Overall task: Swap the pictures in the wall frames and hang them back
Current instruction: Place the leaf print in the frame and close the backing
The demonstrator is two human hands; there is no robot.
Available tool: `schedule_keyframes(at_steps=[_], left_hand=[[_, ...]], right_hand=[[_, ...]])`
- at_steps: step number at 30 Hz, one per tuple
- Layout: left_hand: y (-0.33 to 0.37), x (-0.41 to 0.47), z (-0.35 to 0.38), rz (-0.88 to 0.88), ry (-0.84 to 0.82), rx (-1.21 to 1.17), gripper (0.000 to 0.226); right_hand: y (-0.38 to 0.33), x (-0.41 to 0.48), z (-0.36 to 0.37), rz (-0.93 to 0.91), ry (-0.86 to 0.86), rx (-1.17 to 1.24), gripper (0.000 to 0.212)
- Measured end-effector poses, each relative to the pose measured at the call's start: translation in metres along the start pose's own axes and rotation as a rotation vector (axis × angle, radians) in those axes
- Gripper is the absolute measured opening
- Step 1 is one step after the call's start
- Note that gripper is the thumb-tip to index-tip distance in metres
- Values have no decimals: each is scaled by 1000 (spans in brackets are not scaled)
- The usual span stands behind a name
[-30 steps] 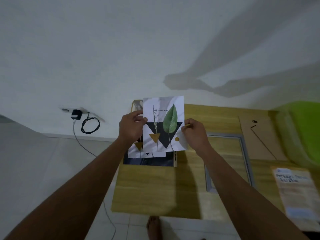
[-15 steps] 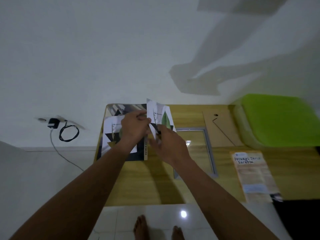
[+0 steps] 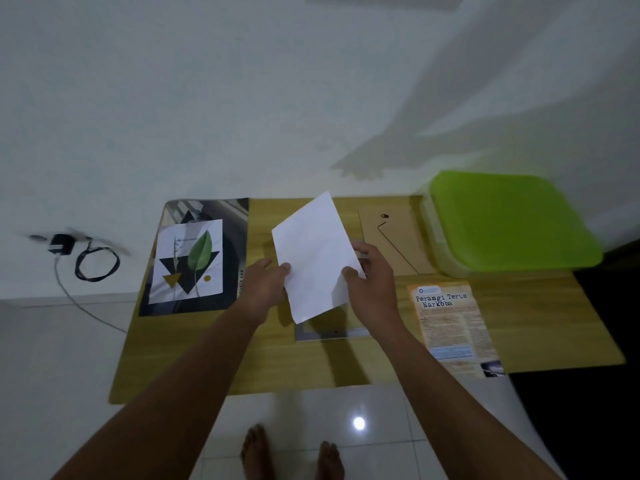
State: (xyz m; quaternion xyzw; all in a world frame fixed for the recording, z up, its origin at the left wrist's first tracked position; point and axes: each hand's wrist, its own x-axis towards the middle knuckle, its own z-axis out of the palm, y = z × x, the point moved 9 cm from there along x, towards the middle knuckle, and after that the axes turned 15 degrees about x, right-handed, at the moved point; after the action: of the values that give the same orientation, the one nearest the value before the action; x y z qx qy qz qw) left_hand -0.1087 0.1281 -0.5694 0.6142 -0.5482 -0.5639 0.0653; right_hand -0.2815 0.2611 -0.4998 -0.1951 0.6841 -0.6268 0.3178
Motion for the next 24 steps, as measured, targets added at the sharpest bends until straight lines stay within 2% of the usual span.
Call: schedule_keyframes(at_steps=[2,7,11,15,20,22,24], left_hand=[[0,-2,10,34,-27,-44,48],[8,-7,16,212,85,162,52],[5,-7,26,267,145,381,53],[5,0,41,327,177,488,46],[1,9,49,378,261,633,23],[1,10,48,413,329,743,38],[1,11,53,476,318,880,58]], right_hand=[[11,3,-11,37,-9,5,44],[41,5,-28,95,-96,-104,65],[72,7,-39,171,-101,-231,61],[96,16,-44,186,-92,-385,58],[104,20,-42,134,-150,-577,57],[102,21,-42,77,-182,-737,56],[96,22,-39,-34,-231,-925,57]])
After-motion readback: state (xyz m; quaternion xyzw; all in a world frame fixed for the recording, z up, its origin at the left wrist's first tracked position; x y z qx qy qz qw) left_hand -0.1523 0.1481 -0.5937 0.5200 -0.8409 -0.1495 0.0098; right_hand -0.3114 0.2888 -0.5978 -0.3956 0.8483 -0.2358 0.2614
